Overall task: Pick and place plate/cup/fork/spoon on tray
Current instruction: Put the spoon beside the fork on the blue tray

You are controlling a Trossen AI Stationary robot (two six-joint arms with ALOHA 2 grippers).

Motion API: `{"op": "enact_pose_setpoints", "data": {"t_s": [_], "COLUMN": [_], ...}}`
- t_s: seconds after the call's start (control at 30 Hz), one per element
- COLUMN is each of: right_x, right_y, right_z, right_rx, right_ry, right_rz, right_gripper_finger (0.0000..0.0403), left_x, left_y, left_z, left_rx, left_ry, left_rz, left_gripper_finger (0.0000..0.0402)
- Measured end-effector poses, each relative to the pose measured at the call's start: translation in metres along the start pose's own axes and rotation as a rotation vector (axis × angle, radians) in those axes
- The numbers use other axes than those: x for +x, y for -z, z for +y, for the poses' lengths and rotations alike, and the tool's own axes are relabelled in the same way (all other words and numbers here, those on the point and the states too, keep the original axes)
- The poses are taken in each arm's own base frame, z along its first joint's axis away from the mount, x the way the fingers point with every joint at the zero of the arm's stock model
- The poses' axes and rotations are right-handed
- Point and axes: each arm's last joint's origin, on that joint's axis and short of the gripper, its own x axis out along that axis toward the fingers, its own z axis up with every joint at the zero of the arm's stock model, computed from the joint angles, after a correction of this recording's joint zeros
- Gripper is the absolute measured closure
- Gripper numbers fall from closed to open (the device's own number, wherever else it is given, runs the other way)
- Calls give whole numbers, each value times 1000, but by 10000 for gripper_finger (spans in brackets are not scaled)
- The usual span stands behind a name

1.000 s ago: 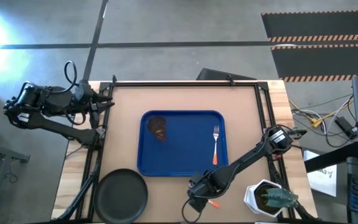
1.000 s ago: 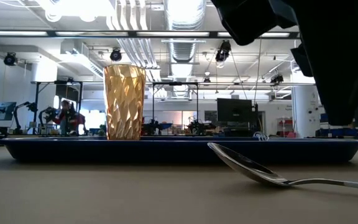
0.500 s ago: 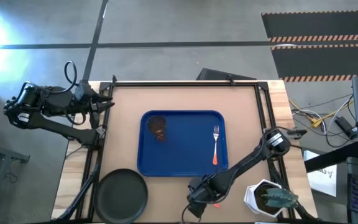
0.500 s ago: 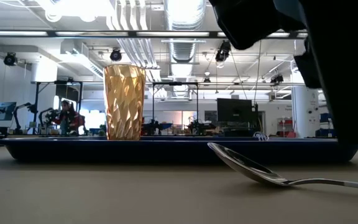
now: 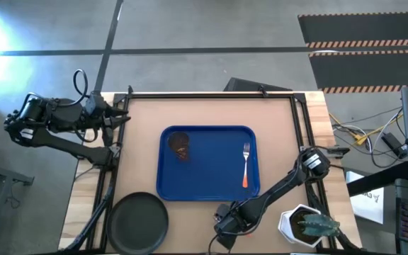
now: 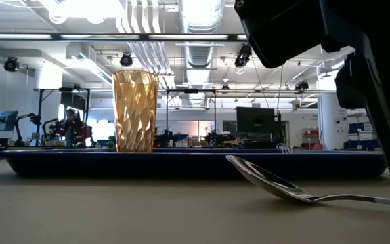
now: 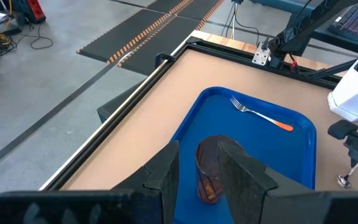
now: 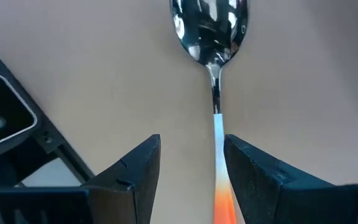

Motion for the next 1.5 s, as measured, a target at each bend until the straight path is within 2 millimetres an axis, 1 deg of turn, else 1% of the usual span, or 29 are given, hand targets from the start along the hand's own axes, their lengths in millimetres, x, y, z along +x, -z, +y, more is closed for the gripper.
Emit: {"op": "enact_pose_setpoints", "data": {"t_s": [0.17,0.37,0.43,0.5,0.57,0.67,0.7,0.8,1.0,1.1,1.17,1.3,1.43,1.5], "right_x": [6,16,19,23,26,30,31,33,32,26,19,-1,-40,-56], "right_y": [0,-1,-1,-1,-1,-1,-1,-1,-1,-2,-4,-11,-22,-26], "right_z": [-2,-3,-4,-6,-8,-10,-11,-12,-11,-8,-2,17,33,37], "right_rx": [-16,6,16,43,65,65,63,61,60,71,81,71,59,46], "right_ry": [20,41,52,69,88,111,118,127,120,108,86,49,10,34], "right_rz": [7,15,21,25,31,33,31,20,15,7,-17,-160,-327,-401], "right_gripper_finger": [236,241,254,277,309,368,381,391,393,394,394,394,394,394], "left_x": [0,0,0,0,0,0,0,0,-1,-1,-1,-1,-1,-1], "left_y": [0,0,0,0,0,0,0,0,0,0,0,0,0,0], "left_z": [0,0,0,0,0,0,0,0,0,0,0,0,1,0], "left_rx": [0,-1,-1,-1,-1,-1,-2,-2,-2,-1,0,0,1,1], "left_ry": [0,0,0,0,0,0,0,0,4,3,3,3,3,3], "left_rz": [0,0,0,0,0,0,0,0,-1,-2,-1,-1,-1,0], "left_gripper_finger": [309,309,309,309,309,309,309,309,309,309,309,309,309,309]}}
